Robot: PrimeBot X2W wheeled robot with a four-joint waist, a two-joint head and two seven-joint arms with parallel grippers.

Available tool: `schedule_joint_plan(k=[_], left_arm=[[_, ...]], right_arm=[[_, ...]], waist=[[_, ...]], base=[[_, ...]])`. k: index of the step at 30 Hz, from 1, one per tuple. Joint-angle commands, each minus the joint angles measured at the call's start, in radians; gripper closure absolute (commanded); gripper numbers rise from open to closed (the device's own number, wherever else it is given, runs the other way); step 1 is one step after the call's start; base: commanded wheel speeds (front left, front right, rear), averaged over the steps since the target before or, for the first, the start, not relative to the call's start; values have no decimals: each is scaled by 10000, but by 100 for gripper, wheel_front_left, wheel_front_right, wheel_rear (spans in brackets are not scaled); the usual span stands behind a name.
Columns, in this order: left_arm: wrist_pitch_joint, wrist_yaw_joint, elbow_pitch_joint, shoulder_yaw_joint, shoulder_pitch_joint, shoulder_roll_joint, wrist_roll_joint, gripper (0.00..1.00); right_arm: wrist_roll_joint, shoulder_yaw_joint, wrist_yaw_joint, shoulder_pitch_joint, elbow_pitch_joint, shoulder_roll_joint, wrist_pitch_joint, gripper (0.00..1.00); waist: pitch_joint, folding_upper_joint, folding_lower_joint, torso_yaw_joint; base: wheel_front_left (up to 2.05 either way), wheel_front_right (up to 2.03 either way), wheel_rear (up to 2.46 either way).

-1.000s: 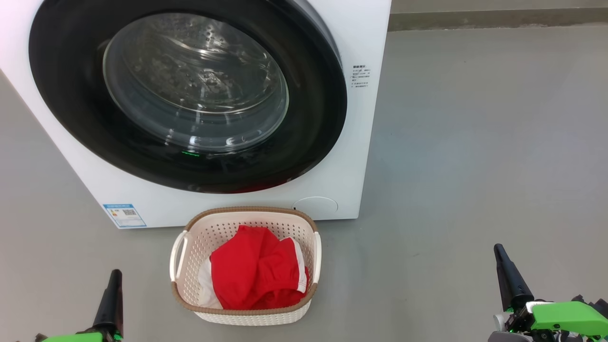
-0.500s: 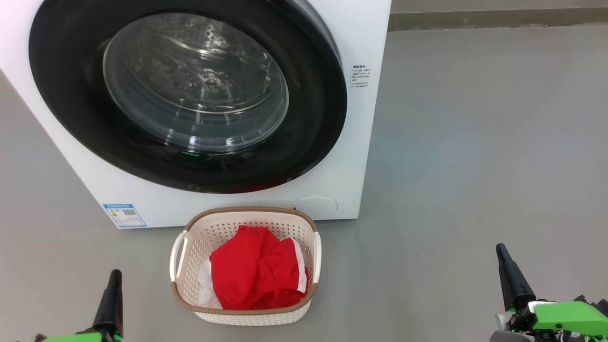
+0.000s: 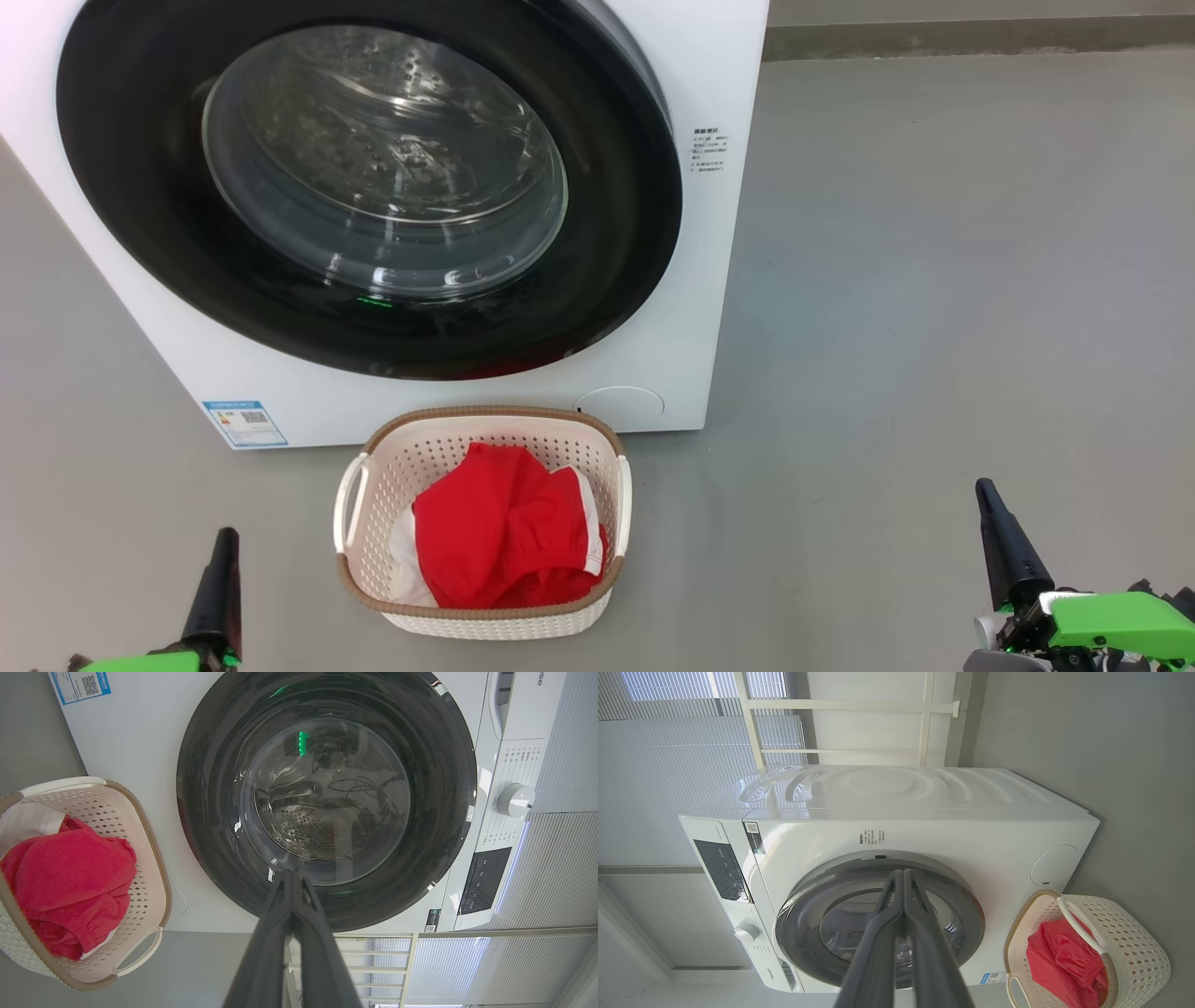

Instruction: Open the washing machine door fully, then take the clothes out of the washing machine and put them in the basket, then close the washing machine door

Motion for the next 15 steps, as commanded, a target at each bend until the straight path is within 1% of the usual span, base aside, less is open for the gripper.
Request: schedule_joint_plan(k=[1, 15], left_arm=[[64, -113, -177, 349, -473, 127, 31, 100], [98, -113, -175, 392, -477, 97, 67, 100]], right_arm=[[-41, 201, -9, -391, -244, -48, 58, 100], [-84, 149, -9, -396, -240, -12, 99, 100]], waist=[[0, -1, 0, 0], [0, -1, 0, 0]], base=[[0, 0, 0], [0, 0, 0]])
